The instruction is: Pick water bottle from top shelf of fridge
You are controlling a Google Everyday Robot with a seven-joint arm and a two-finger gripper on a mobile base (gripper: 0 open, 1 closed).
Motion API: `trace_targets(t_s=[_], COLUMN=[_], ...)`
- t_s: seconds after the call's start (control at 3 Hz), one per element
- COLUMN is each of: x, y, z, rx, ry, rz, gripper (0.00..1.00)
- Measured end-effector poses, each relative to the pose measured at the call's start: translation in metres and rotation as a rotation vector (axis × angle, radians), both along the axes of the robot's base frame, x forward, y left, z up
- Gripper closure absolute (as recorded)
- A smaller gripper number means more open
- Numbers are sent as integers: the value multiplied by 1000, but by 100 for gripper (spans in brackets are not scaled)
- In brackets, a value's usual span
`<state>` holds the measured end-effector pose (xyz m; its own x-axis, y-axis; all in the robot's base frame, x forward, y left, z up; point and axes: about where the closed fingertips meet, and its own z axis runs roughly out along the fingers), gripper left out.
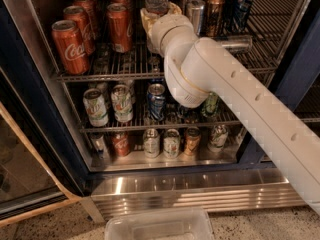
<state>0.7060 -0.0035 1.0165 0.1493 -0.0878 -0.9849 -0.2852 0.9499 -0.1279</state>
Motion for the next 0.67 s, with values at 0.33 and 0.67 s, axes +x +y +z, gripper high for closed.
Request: trace_targets(t_s=[0.33, 0.67], x=[-31, -57], y=[5, 11], z=[19, 36], rx=[19, 21], ry=[-54, -103], rz=[31, 51], gripper=[100, 100])
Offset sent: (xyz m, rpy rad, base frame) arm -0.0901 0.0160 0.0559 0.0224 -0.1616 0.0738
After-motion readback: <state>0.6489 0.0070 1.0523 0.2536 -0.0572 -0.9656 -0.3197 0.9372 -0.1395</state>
